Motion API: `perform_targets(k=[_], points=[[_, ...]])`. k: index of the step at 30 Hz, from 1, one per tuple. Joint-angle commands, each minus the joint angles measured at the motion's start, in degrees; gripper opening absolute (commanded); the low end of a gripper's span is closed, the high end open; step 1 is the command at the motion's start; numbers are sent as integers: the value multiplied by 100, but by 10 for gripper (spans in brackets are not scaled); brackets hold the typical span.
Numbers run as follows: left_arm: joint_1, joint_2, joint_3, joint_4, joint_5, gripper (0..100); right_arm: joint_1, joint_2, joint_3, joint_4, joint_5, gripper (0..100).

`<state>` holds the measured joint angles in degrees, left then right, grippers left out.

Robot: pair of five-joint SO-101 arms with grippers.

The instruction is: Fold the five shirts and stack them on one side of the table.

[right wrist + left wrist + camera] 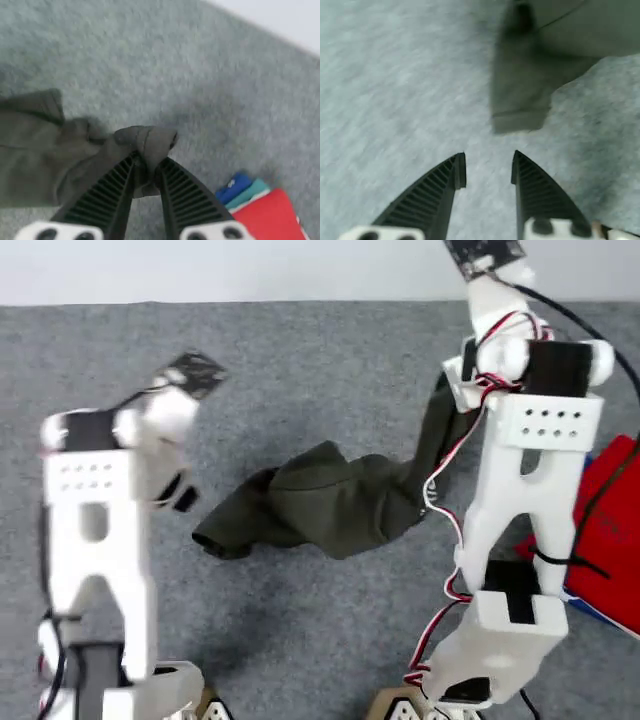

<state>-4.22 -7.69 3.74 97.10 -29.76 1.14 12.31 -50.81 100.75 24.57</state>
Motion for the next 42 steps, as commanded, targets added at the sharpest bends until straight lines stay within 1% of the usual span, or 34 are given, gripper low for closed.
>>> perform_targets(k=[1, 3, 5, 8, 13, 16, 19, 23, 26, 31, 34, 36, 38, 39, 40, 42], points=[[659, 703, -585, -229, 229, 160, 101, -400, 237, 215, 62, 10], [941, 1204, -1103, -237, 334, 160, 127, -453, 492, 215, 88, 10], [1143, 1749, -1692, -237, 404, 160, 127, -505, 800, 215, 281, 10], [1319, 2664, -2703, -158, 527, 160, 127, -734, 1415, 215, 431, 10], [1591, 4158, -4655, 237, 545, 160, 145, -1191, 2347, 207, 431, 10], [1723, 4985, -5763, 334, 563, 160, 312, -1385, 2664, 171, 431, 10], [1820, 5679, -6554, 334, 563, 160, 532, -1464, 2796, 171, 431, 10], [1952, 6426, -7204, 325, 695, 160, 743, -1473, 2822, 180, 440, 10], [2022, 6919, -7530, 325, 712, 160, 752, -1473, 2822, 180, 440, 10], [2022, 7552, -7670, 325, 712, 157, 716, -1473, 2822, 163, 440, 10], [2004, 7648, -7670, 334, 721, 152, 716, -1464, 2822, 163, 440, 10], [2013, 7631, -7679, 334, 721, 107, 716, -1464, 2822, 163, 440, 10], [2031, 7587, -7837, 325, 721, 16, 708, -1464, 2822, 154, 440, 10], [2022, 7525, -7978, 325, 721, 2, 708, -1464, 2804, 154, 440, 10], [2004, 7464, -8136, 334, 818, 8, 708, -1473, 2804, 154, 440, 10], [1890, 7235, -8532, 343, 1231, 4, 708, -1508, 2796, 154, 440, 10]])
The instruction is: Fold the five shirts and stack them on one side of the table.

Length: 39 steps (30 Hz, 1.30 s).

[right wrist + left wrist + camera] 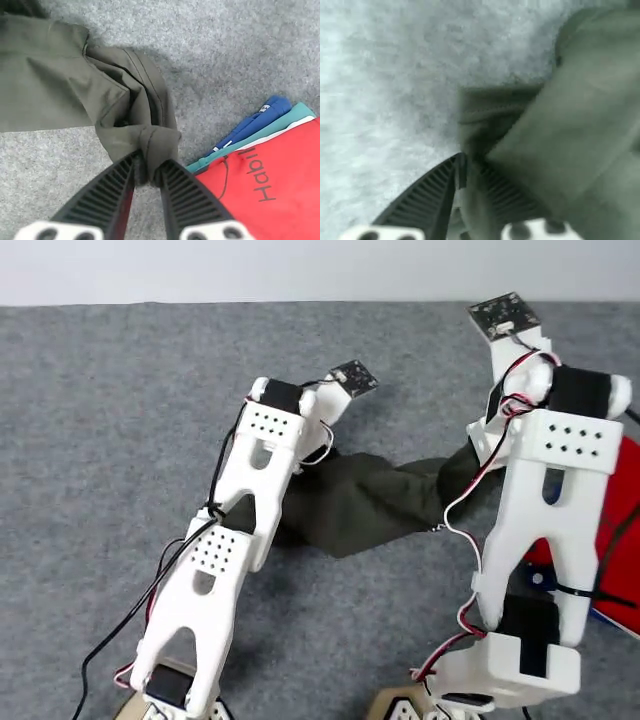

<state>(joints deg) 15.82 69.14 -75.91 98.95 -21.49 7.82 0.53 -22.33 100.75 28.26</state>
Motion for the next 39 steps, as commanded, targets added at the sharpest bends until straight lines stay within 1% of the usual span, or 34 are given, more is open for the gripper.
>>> perform_targets(k=[1, 4, 11, 14, 20, 23, 29, 39], points=[[-158, -607, -760, 158, 563, 4, 31, -338, -53, 136, 70, 10], [-273, -1143, -1103, 158, 782, 4, 31, -374, -149, 75, 70, 10], [-765, -2567, -1121, 158, 1327, 4, -180, -699, -484, -514, 62, 10], [-1029, -2989, -1121, 105, 1371, 4, -312, -875, -484, -1068, 26, 10], [-1574, -3771, -1297, -527, 1697, 4, -523, -1262, -484, -2589, 18, 10], [-1697, -4246, -1402, -791, 1670, 4, -681, -1560, -484, -3064, 18, 10], [-1802, -5407, -1429, -1064, 1644, 4, -796, -2299, -484, -3556, 18, 10], [-1881, -7033, -1402, -879, 800, 4, -752, -3688, -484, -3688, 44, 10]])
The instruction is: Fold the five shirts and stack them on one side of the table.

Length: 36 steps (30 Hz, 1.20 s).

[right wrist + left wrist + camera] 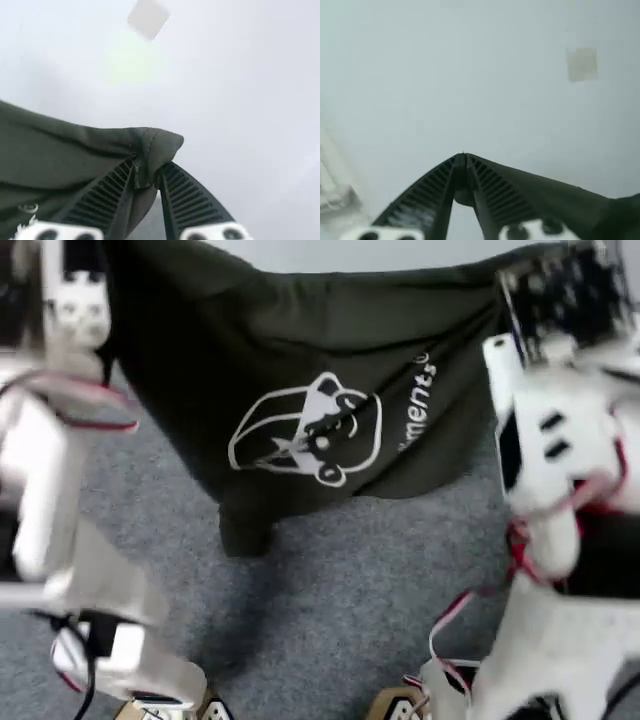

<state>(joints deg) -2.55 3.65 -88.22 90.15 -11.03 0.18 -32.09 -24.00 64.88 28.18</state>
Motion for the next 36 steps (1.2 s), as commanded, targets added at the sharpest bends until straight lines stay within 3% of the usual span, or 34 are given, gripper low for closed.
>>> perform_targets(k=[1, 10, 17, 21, 30, 36], points=[[-44, -607, -171, 44, -308, 4, 22, -541, -316, -92, 53, 10], [-53, -1451, -171, 105, -985, 4, 708, -1209, -299, 312, 62, 10], [-993, -1635, -171, -387, -1029, 4, 716, -1552, -299, 523, 70, 10], [-1196, -1969, -171, -378, -1037, 4, 725, -1938, -299, 637, 167, 10], [-1196, -2655, -171, 360, -1732, 4, 716, -2624, -299, 1297, 756, 10], [-1196, -2418, -163, 1029, -2004, 4, 690, -2440, 132, 1473, 791, 10]])
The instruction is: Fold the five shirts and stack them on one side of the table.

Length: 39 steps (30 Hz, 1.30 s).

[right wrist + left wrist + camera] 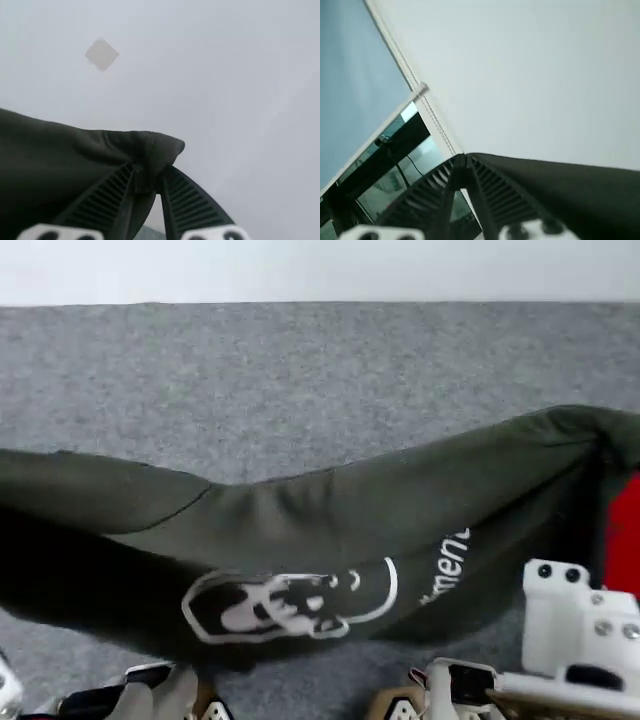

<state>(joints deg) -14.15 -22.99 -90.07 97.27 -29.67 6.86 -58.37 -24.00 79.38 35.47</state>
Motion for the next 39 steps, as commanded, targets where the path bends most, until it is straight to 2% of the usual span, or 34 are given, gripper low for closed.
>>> perform_targets(k=[1, 3, 8, 12, 17, 21, 30, 39], points=[[-35, 378, 40, 343, -149, 4, 22, 268, 325, 4, 62, 10], [-35, 677, 259, 325, -149, 4, -13, 453, 782, 4, 62, 10], [-35, 1433, 1613, 316, -149, 4, -673, 1024, 2180, -145, 53, 10], [-9, 2303, 3020, 79, -149, 4, -866, 1402, 3613, -1560, 26, 10], [-26, 3464, 4171, -923, -149, 4, -892, 2009, 5134, -3793, 62, 10], [0, 4316, 4426, -1565, -149, 4, -866, 2598, 5512, -4822, 62, 10], [-18, 5609, 4409, -2435, -149, 4, -857, 3987, 5503, -6492, 70, 10], [167, 5890, 4479, -2400, -123, 6, -848, 4585, 5503, -6615, 70, 15]])
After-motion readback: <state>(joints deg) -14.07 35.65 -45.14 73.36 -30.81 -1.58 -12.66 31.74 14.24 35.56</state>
